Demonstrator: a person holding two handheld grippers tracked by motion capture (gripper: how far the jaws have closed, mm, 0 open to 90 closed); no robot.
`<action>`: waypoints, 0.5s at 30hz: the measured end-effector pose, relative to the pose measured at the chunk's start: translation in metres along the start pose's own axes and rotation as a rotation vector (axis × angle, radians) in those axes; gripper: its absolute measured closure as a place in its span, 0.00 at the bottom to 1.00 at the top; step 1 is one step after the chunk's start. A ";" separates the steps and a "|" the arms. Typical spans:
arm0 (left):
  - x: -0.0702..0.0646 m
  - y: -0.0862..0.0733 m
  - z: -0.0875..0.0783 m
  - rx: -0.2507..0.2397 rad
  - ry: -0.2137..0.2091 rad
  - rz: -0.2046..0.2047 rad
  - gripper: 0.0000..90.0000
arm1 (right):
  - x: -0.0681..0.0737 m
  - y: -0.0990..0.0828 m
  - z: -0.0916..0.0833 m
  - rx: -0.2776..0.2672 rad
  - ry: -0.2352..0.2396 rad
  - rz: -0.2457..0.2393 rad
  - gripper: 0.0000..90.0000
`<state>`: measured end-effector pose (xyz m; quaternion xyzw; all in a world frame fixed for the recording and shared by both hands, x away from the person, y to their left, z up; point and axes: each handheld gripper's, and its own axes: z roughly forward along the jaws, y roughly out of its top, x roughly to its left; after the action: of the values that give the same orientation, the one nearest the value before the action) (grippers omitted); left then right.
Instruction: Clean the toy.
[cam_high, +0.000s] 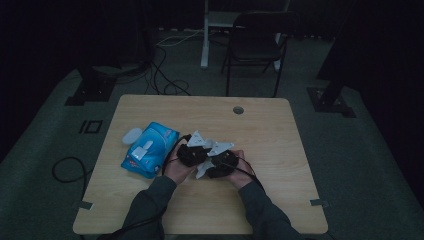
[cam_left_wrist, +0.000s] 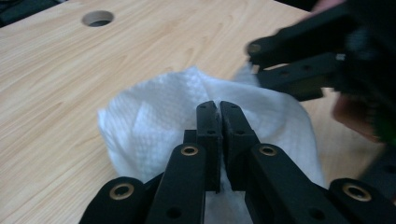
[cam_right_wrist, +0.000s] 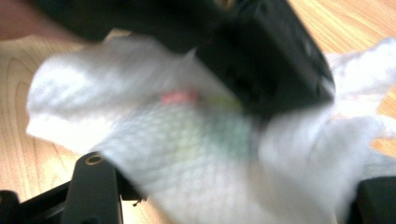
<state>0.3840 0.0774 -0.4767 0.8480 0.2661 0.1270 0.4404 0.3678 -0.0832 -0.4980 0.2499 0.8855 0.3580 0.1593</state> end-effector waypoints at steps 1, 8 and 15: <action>0.002 -0.001 -0.001 0.000 0.009 -0.008 0.98 | 0.001 0.000 0.000 -0.001 0.001 0.000 0.38; 0.019 -0.007 -0.009 -0.012 0.065 -0.065 0.98 | -0.001 -0.003 -0.004 -0.015 0.004 -0.008 0.38; 0.023 -0.011 -0.008 -0.012 0.074 -0.093 0.98 | -0.001 -0.003 -0.008 -0.038 0.016 -0.006 0.38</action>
<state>0.3959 0.1015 -0.4818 0.8268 0.3205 0.1394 0.4407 0.3642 -0.0898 -0.4946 0.2411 0.8806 0.3761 0.1579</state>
